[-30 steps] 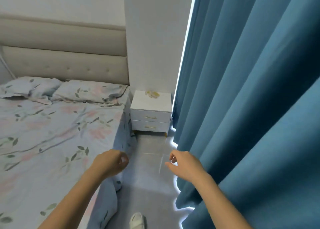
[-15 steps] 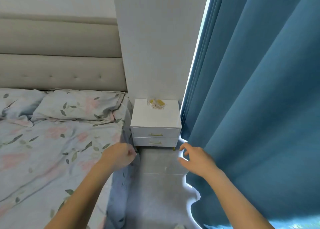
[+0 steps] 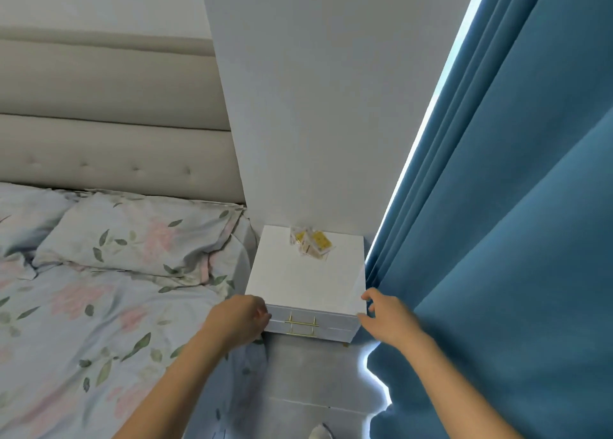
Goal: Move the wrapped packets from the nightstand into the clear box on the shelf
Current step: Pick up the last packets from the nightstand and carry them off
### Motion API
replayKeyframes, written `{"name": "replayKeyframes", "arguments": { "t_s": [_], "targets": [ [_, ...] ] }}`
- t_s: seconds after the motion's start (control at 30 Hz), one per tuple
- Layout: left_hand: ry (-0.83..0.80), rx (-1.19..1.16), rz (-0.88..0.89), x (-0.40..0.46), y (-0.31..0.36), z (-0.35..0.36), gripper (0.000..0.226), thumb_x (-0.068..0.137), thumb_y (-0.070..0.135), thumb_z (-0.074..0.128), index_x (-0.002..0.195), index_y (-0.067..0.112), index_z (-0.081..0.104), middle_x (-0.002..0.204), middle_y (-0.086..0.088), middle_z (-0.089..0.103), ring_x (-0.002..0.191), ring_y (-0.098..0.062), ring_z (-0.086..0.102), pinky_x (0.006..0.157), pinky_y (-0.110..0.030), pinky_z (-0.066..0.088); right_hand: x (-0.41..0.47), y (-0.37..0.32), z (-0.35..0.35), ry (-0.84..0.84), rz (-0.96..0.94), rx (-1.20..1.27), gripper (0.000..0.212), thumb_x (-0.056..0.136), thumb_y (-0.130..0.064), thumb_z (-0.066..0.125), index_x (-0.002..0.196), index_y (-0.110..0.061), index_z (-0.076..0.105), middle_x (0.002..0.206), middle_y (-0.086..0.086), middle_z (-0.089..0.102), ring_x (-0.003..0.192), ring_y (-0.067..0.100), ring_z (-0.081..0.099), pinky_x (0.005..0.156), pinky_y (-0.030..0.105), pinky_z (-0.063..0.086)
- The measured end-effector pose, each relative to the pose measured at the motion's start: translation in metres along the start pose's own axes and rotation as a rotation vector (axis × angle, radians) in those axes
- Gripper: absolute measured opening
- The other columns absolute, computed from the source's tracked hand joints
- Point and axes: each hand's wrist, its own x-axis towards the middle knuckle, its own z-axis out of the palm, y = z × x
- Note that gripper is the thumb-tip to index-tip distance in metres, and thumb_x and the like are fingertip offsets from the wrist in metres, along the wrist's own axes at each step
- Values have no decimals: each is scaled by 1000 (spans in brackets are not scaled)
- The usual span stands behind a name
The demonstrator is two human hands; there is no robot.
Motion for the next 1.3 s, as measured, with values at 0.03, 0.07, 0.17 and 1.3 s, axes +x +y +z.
{"name": "replayKeyframes", "arguments": {
  "t_s": [0.03,0.07,0.17,1.3],
  "targets": [
    [11,-19,-7,16,-1,-3,29,92,41,46,105,25,66,109,3,70,101,-18,63,84,-31,52,20,-2,-5,-23,-9,-3,41,93,-38,49,130,-24,43,106,0,64,100,19,58,83,34,53],
    [23,-37,-15,31,-1,-6,28,92,40,46,104,25,66,108,3,70,99,-18,64,84,-32,52,38,-6,-9,-49,-16,7,40,93,-37,50,130,-24,44,108,1,64,102,19,58,85,34,52],
    [33,-53,-48,78,-5,-14,27,92,38,47,103,24,66,106,3,70,98,-19,64,83,-32,52,92,-15,-9,-153,-22,92,36,93,-34,52,128,-25,46,124,4,58,107,21,57,91,35,51],
    [-216,-1175,-638,436,-53,158,62,87,28,66,138,17,33,100,6,60,95,-17,60,85,-30,50,565,15,176,71,181,120,62,84,-33,69,139,-16,45,139,14,44,129,33,35,104,37,32]
  ]
}}
